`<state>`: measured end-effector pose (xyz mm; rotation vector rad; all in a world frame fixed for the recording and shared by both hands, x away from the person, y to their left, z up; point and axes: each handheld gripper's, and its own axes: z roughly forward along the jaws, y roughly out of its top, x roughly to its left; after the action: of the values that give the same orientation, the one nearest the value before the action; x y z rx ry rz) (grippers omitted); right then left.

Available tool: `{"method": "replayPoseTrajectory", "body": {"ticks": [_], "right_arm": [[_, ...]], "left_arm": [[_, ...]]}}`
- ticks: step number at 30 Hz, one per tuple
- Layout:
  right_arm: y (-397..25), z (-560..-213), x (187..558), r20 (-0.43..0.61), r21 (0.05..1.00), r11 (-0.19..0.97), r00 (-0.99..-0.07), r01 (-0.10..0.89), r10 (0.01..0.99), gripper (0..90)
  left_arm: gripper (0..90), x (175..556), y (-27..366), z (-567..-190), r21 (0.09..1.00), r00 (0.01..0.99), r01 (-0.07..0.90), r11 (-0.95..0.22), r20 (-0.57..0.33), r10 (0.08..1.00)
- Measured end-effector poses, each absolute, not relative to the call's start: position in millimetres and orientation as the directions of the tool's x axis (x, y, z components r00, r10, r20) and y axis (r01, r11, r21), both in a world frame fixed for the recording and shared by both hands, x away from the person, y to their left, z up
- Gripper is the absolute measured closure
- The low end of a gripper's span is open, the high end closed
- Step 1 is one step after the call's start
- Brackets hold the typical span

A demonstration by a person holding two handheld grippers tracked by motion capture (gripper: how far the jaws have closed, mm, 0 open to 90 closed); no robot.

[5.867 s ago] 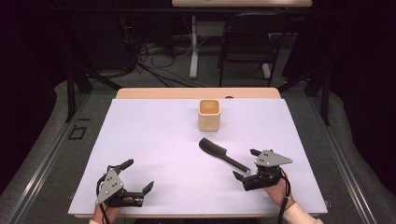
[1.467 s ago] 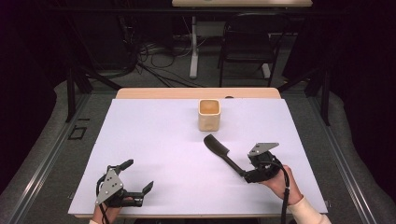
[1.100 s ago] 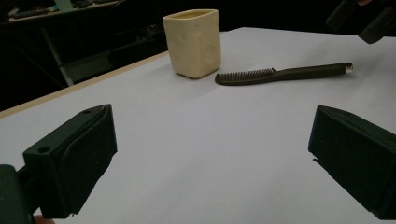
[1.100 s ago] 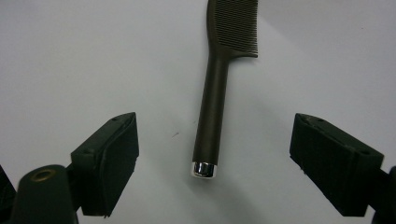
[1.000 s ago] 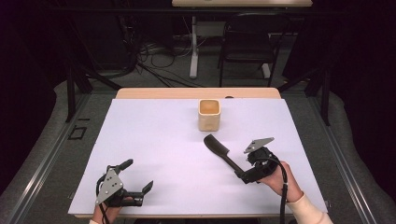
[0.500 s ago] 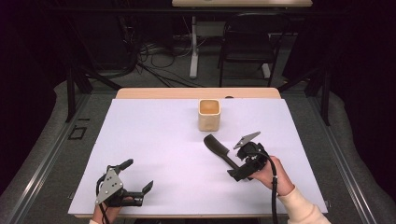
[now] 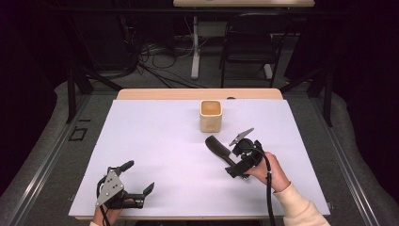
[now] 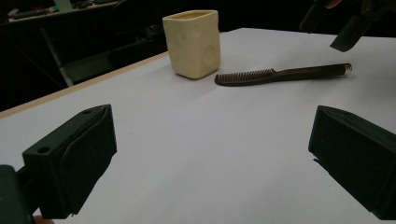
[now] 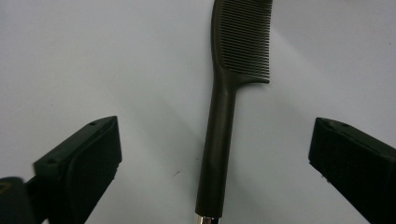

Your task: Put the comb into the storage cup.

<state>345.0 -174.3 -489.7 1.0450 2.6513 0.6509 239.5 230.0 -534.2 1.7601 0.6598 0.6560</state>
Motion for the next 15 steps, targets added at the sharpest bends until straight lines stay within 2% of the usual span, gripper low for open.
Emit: {"method": "replayPoseTrajectory", "body": {"ticks": [1, 3, 5, 6, 7, 9, 13, 15], "right_arm": [[-174.5, -489.8, 345.8, -0.042, 0.475, 0.654, -0.728, 0.588, 0.685, 12.4], [-174.1, -490.3, 346.8, -0.039, 0.468, 0.658, -0.731, 0.589, 0.682, 17.3], [-172.1, -490.3, 347.8, -0.045, 0.45, 0.666, -0.73, 0.594, 0.682, 26.9], [-172.1, -490.3, 347.8, -0.045, 0.45, 0.666, -0.73, 0.594, 0.682, 26.9], [-168.6, -491.7, 349.1, -0.046, 0.446, 0.67, -0.733, 0.593, 0.679, 34.2], [-167.1, -491.9, 349.4, -0.049, 0.437, 0.675, -0.733, 0.595, 0.678, 35.9], [-159.9, -493.7, 354.9, -0.059, 0.392, 0.693, -0.735, 0.605, 0.676, 49.4], [-159.1, -494.4, 356.3, -0.054, 0.383, 0.693, -0.734, 0.611, 0.677, 49.9]], "left_arm": [[0.8, 239.7, 229.9, -534.2, 0.96, 0.693, 0.111, -0.255, 0.109, 0.713], [0.9, 239.8, 229.8, -534.2, 0.96, 0.694, 0.112, -0.255, 0.108, 0.712], [0.8, 239.7, 229.6, -534.1, 0.961, 0.694, 0.11, -0.255, 0.109, 0.712], [0.8, 239.7, 229.6, -534.1, 0.961, 0.694, 0.11, -0.255, 0.109, 0.712], [0.9, 239.5, 229.6, -533.9, 0.961, 0.695, 0.11, -0.252, 0.107, 0.711], [0.9, 239.6, 229.7, -533.8, 0.961, 0.695, 0.109, -0.253, 0.108, 0.71], [0.9, 239.6, 229.5, -533.6, 0.962, 0.698, 0.108, -0.251, 0.107, 0.708], [0.9, 239.7, 229.5, -533.6, 0.962, 0.699, 0.108, -0.25, 0.106, 0.708]]}}
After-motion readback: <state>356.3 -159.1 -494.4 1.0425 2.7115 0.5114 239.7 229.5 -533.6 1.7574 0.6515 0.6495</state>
